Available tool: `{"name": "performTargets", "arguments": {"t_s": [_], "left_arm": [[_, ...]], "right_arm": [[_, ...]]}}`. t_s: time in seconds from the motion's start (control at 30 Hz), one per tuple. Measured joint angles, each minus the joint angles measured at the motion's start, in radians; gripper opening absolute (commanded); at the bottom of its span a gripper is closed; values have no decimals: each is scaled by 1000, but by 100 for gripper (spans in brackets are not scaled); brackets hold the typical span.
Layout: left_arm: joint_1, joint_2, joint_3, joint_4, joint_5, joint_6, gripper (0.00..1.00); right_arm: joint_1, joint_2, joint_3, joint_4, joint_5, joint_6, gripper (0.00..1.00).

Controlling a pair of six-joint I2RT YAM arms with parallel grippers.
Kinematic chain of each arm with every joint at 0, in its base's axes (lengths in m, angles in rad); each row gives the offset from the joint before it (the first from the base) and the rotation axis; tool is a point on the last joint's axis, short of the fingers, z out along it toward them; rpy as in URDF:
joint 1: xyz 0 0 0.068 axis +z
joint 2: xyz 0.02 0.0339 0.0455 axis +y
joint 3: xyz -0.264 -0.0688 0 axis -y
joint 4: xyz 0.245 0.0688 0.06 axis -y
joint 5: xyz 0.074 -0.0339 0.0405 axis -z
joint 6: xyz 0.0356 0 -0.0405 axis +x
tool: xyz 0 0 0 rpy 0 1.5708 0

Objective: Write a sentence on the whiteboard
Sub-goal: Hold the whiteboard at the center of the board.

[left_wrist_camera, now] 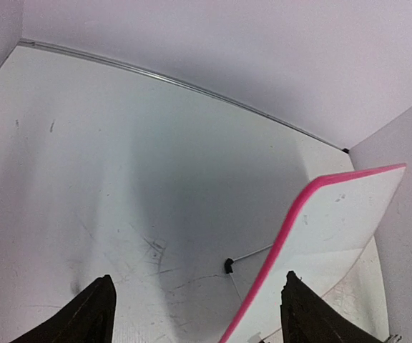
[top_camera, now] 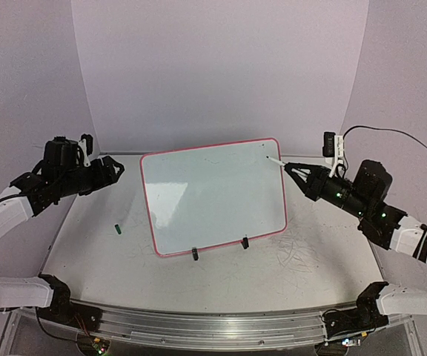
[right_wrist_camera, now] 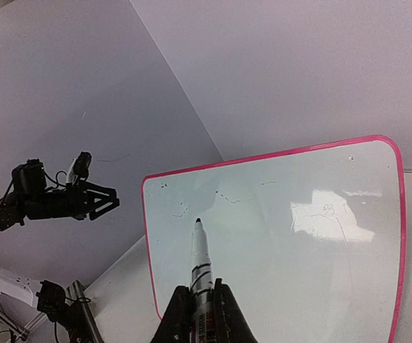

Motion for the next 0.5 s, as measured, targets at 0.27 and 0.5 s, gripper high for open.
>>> {"name": "performTargets", "arguments": {"t_s": [0.27,0.5], "left_arm": [[5,-70,-119,192,155,-9,94],[12,-3,-216,352,286,-9,96]], "right_arm": [[0,3,6,-45,43,-15,0],[0,7,30,-137,88,-38,0]]}}
